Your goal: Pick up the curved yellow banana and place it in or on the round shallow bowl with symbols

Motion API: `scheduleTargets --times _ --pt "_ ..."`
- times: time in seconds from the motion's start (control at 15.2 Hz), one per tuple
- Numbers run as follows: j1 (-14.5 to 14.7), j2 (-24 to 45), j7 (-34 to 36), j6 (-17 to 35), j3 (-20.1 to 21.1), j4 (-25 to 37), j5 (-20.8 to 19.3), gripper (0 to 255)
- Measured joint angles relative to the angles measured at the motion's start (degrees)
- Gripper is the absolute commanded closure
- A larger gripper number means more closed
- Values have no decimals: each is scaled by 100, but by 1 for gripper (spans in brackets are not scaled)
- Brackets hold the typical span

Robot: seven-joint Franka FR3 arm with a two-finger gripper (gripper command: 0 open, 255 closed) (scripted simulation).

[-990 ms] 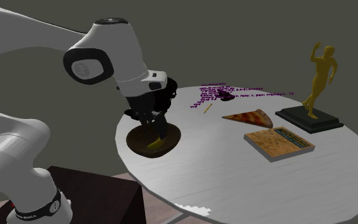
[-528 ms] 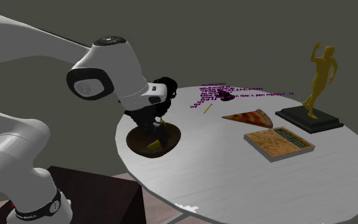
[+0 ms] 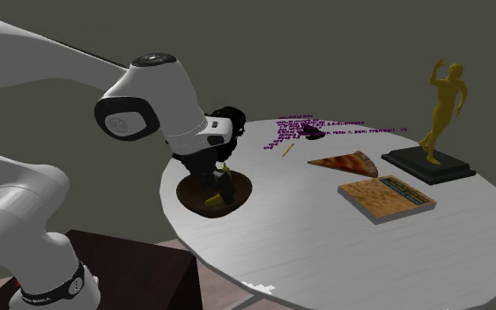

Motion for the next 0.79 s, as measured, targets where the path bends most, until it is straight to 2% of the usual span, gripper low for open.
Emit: scheduleTargets --times 0.79 --pt "-11 -31 19 -106 -1 76 -19 255"
